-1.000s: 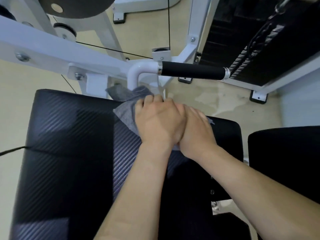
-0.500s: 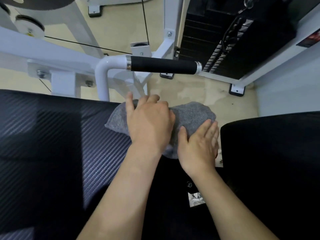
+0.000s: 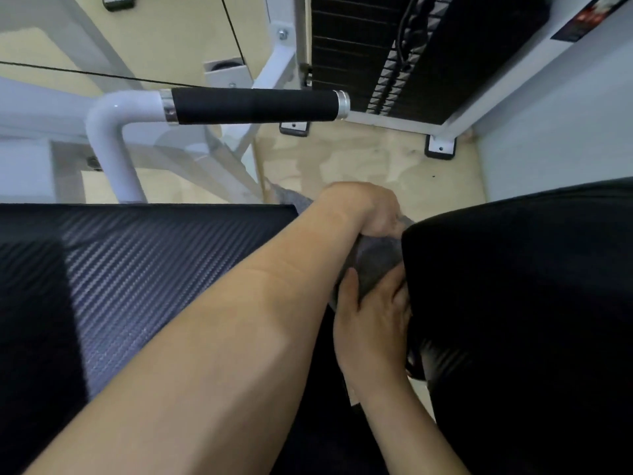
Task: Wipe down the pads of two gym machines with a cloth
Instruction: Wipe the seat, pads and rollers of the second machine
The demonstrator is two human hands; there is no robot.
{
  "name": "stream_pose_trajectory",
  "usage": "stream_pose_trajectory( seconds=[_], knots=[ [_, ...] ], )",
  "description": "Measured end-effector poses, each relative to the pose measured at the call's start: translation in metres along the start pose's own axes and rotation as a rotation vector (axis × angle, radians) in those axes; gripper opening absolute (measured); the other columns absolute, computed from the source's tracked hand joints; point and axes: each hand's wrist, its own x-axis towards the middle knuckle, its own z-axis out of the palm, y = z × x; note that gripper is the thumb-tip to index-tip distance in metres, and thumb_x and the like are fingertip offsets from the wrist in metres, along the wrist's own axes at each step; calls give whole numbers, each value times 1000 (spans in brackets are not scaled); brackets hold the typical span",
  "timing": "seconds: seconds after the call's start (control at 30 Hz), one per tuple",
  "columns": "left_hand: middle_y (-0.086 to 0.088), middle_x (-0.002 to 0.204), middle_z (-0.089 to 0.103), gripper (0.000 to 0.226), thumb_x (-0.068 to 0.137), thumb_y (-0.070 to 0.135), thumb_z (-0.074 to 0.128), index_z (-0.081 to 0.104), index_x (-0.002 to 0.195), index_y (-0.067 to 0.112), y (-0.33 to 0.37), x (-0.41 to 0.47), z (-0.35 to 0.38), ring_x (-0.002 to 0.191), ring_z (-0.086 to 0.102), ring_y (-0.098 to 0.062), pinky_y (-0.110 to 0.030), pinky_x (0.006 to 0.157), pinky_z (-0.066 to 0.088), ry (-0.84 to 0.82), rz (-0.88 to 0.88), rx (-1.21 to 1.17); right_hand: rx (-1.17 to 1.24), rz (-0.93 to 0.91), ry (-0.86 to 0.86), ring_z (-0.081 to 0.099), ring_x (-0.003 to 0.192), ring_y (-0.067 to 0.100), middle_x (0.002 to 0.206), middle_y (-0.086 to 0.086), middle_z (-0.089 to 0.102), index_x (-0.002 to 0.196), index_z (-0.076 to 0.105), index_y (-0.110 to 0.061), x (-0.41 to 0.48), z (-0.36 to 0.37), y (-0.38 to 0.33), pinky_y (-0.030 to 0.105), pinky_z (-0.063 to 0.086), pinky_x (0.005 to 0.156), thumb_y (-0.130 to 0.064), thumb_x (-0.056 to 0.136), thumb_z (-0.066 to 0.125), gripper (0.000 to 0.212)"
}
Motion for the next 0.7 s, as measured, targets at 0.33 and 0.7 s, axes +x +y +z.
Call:
stream_pose_trajectory(
  seconds=[0.33,0.7],
  knots=[
    [3,126,52,87,61,71,69,39,134,34,4,-25,18,117,50,-25,-41,84,41,202,32,244,-159,-59,-298,-1,146,29,157,21,-6,147,-11,-6,-42,-29,1,31,6,117,-34,92,42,81],
    [-13,160,-5,95,86,45,55,-1,151,3,25,-55,104,147,-9,-31,-50,116,-6,617,-69,362,-70,-54,-182,50,113,27,127,6,39,124,48,-13,-60,-27,29,31,39,96,-13,86,49,38]
  ],
)
